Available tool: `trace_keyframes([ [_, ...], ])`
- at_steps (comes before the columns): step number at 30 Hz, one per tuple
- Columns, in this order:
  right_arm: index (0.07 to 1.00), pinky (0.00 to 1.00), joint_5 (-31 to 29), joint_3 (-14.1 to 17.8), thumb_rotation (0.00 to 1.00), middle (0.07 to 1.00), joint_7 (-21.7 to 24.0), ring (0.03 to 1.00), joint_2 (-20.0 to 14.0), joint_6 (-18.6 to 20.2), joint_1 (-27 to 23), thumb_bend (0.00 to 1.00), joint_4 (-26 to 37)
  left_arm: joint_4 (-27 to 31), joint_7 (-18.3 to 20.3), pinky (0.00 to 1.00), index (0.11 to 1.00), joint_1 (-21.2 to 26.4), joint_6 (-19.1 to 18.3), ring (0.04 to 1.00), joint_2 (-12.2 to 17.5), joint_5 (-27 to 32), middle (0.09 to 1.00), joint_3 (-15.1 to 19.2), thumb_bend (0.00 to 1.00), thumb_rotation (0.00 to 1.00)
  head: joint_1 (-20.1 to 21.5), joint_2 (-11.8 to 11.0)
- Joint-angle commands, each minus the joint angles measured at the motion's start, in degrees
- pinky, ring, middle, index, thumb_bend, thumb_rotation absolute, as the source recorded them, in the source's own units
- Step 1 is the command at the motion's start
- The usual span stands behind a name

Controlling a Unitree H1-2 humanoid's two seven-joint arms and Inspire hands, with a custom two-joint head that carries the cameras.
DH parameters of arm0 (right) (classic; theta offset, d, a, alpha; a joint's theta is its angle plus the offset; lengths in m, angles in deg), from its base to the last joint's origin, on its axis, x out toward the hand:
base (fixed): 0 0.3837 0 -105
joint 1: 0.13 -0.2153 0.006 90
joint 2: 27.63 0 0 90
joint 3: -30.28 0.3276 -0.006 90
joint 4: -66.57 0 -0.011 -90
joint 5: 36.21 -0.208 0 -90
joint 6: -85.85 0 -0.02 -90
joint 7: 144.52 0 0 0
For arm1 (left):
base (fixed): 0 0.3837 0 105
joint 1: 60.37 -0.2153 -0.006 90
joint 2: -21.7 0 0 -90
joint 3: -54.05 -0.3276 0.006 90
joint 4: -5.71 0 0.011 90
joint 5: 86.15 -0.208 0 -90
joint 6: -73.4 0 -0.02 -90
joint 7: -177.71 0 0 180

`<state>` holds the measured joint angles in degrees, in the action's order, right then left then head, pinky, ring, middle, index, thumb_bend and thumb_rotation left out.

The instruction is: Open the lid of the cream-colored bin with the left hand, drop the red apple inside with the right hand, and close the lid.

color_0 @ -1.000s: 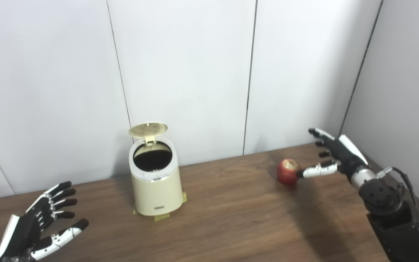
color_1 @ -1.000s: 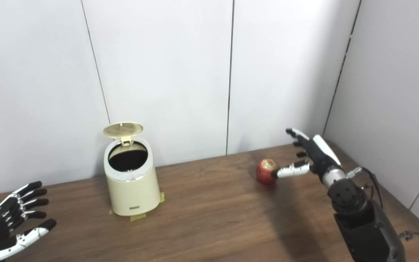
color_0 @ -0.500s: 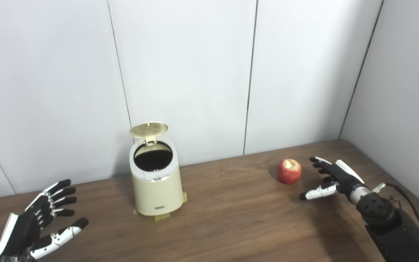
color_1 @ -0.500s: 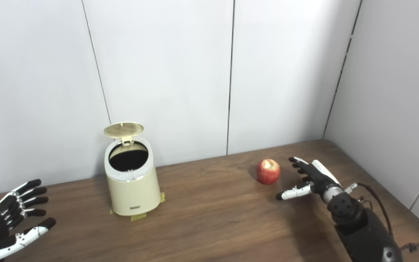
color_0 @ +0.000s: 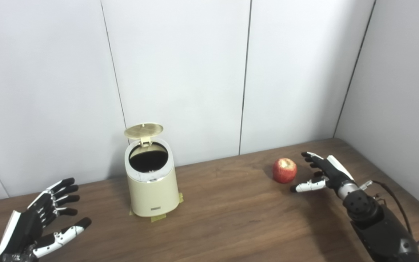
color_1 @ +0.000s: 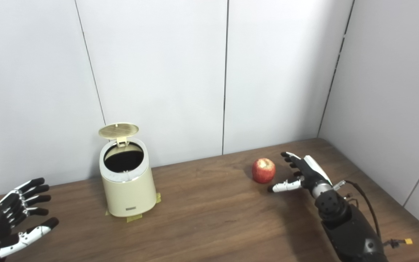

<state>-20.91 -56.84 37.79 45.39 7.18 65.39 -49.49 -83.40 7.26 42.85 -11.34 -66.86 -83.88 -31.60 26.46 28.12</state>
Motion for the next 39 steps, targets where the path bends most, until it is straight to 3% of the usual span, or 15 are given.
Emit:
trace_keyframes([
  [1, 0.892, 0.81, -0.02, -0.85, 0.21, 0.894, -0.15, 0.9, 0.66, -1.0, -2.25, 0.87, 0.06, 2.36, -0.07, 0.61, 0.843, 2.03, 0.41, 0.75, 0.76, -0.22, 0.81, 0.05, 0.65, 0.01, -0.08, 0.16],
  [14, 0.893, 0.79, 0.01, -2.52, 0.22, 0.895, -0.73, 0.894, 1.08, -3.64, -3.16, 0.87, -2.25, 2.94, -0.11, 0.62, 0.844, 1.83, 0.02, 0.752, 0.67, -0.61, 0.811, -0.37, 0.63, 0.0, -0.41, 0.63],
  [18, 0.886, 0.78, -0.3, -2.85, 0.21, 0.887, -0.76, 0.882, 1.26, -3.94, -3.52, 0.87, -2.73, 2.84, -0.5, 0.62, 0.845, 1.82, 0.13, 0.747, 0.58, -1.56, 0.808, -0.47, 0.66, 0.07, -0.59, 0.86],
  [23, 0.876, 0.76, 0.35, -3.72, 0.2, 0.872, -1.07, 0.866, 1.34, -3.81, -3.84, 0.86, -3.21, 5.21, -0.98, 0.63, 0.848, 1.2, -2.73, 0.752, 0.18, -2.45, 0.81, -0.4, 0.65, 0.09, -0.59, 0.86],
  [29, 0.764, 0.75, 0.86, -4.71, 0.11, 0.719, -0.81, 0.752, 1.32, -4.18, -4.4, 0.78, -4.31, 5.59, -0.77, 0.64, 0.85, 0.98, -3.12, 0.76, 0.26, -2.45, 0.817, -0.38, 0.64, 0.07, -0.84, 1.13],
  [34, 0.715, 0.67, 1.19, -5.38, 0.01, 0.665, -0.39, 0.691, 1.55, -3.8, -4.53, 0.76, -3.94, 6.18, -1.0, 0.63, 0.844, 0.88, -4.01, 0.743, 0.05, -2.84, 0.8, -0.44, 0.64, 0.07, -0.87, 1.27],
  [38, 0.658, 0.64, 1.55, -5.76, 0.02, 0.64, -1.03, 0.641, 1.48, -5.23, -4.39, 0.74, -4.09, 5.94, -0.73, 0.62, 0.847, 0.91, -3.76, 0.745, 0.18, -2.77, 0.806, -0.51, 0.64, 0.07, -1.15, 1.46],
  [39, 0.577, 0.61, 1.85, -6.0, 0.07, 0.623, -1.25, 0.614, 1.39, -5.78, -4.42, 0.63, -4.32, 5.88, -0.71, 0.63, 0.847, 0.92, -3.7, 0.747, 0.2, -2.83, 0.806, -0.54, 0.64, 0.07, -1.15, 1.46],
])
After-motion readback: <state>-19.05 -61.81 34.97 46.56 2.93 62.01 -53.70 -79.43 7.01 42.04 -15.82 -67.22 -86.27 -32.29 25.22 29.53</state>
